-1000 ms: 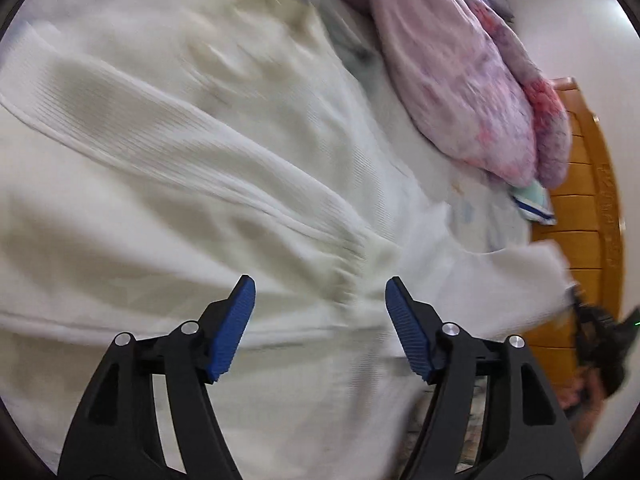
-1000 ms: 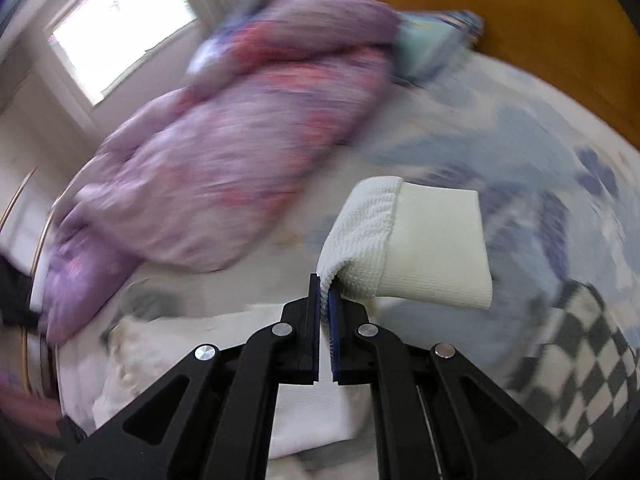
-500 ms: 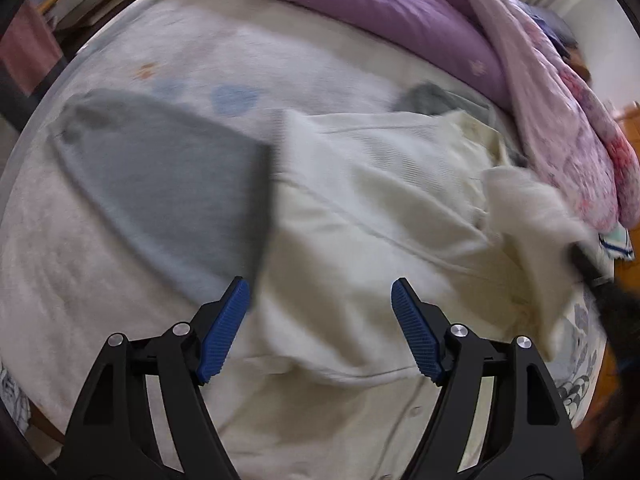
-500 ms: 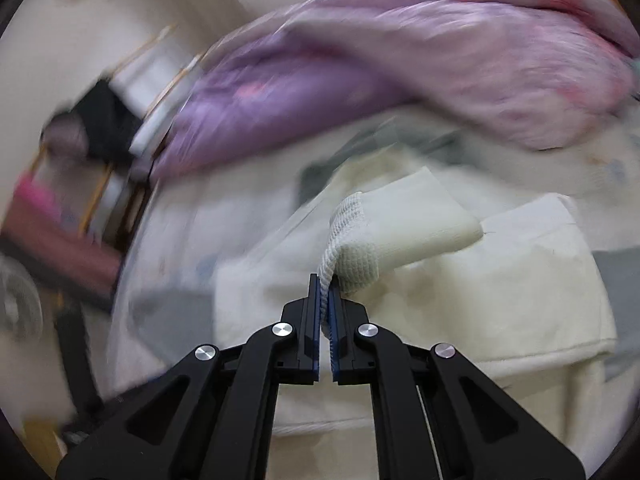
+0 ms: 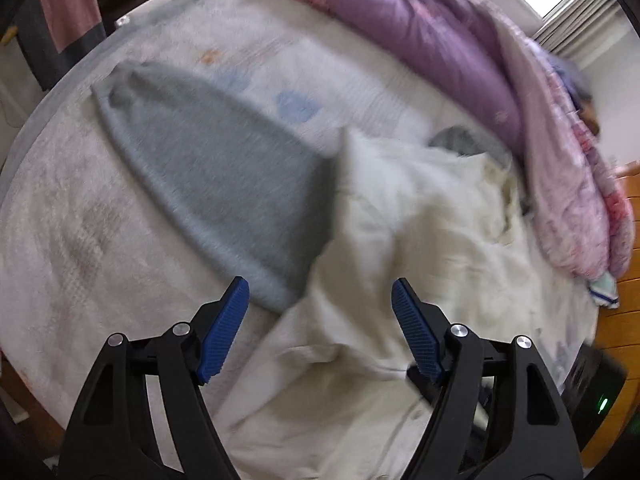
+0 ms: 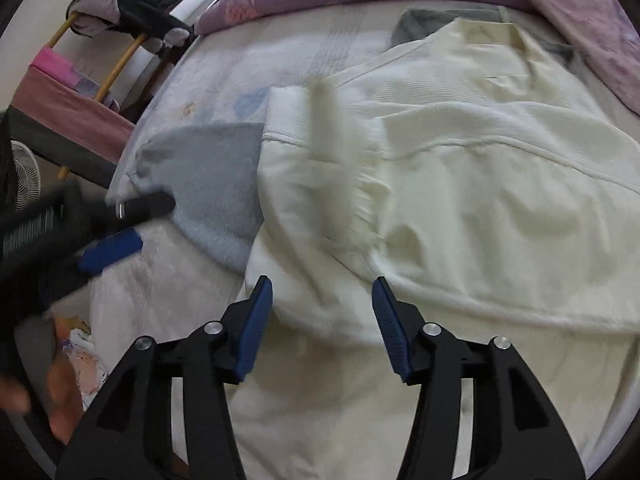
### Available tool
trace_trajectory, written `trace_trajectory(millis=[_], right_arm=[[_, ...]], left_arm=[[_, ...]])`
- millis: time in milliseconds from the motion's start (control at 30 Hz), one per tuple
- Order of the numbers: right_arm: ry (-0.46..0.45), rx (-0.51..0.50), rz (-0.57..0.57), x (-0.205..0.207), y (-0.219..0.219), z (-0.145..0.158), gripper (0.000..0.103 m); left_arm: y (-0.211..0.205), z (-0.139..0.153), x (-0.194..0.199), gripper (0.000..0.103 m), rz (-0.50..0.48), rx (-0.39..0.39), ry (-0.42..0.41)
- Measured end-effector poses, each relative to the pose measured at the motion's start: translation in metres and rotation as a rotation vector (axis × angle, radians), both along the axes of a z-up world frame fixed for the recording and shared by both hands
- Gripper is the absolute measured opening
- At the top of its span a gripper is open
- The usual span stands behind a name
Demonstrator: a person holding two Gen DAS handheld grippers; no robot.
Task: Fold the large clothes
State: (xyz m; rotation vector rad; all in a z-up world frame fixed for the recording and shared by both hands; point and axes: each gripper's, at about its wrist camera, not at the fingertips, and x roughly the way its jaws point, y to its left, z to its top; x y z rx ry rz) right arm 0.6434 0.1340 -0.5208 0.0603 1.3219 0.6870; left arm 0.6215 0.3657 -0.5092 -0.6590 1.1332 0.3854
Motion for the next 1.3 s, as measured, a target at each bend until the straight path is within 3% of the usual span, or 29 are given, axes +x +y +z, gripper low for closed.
trace_trajectory(millis=[167,267,333,400,433,500,567,700,800,867,933,1000,1033,1100,1300], right_arm=[[-0.058,-0.021,-0.099,0.01,-0.088,0.016,0.05],[-0.067,-0.106,-0.202,0.038,-0.146,0.006,0.049],[-0.044,-0.143,-0.295,0.061,-0.192,-0.006,0.04],[0.005,-0.158,-0.365,0.078,-0.224,-0.024,0.013],[0.054,-0.187,-0.394,0.086,-0.239,-0.039,0.007],[0.129,-0.235,-0.46,0.091,-0.261,-0.066,0.002],[0.211,-0.247,-0.483,0.09,-0.276,-0.091,0.0],[0.285,-0.19,-0.519,0.088,-0.29,-0.118,0.0],[0.326,-0.196,-0.526,0.093,-0.291,-0.109,0.004],[0.337,-0.151,-0.519,0.1,-0.291,-0.094,0.008],[0.297,-0.111,-0.506,0.111,-0.292,-0.075,0.014],[0.239,-0.128,-0.5,0.132,-0.294,-0.058,0.034],[0.212,-0.124,-0.503,0.147,-0.295,-0.052,0.037],[0.196,-0.13,-0.522,0.169,-0.298,-0.05,0.039],[0.189,-0.194,-0.549,0.245,-0.3,-0.066,0.046]], left_arm=[[-0.047,0.014,0.037,0.079,-0.125,-0.015,-0.075],[-0.07,-0.014,0.066,0.079,-0.192,-0.01,-0.03],[-0.077,-0.043,0.08,0.079,-0.214,-0.01,0.045],[-0.078,-0.072,0.085,0.079,-0.219,-0.017,0.109],[-0.077,-0.089,0.086,0.079,-0.226,0.0,0.161],[-0.074,-0.117,0.082,0.079,-0.219,-0.008,0.249],[-0.072,-0.129,0.077,0.079,-0.215,-0.017,0.218],[-0.084,-0.131,0.084,0.08,-0.277,0.055,0.238],[-0.076,-0.121,0.088,0.081,-0.228,0.002,0.243],[-0.064,-0.104,0.09,0.081,-0.2,-0.062,0.203],[-0.047,-0.085,0.094,0.081,-0.169,-0.103,0.152],[-0.028,-0.072,0.101,0.081,-0.142,-0.111,0.118],[-0.015,-0.065,0.108,0.081,-0.124,-0.107,0.093],[0.007,-0.06,0.12,0.081,-0.099,-0.113,0.064],[0.054,-0.085,0.186,0.081,-0.144,0.0,0.153]])
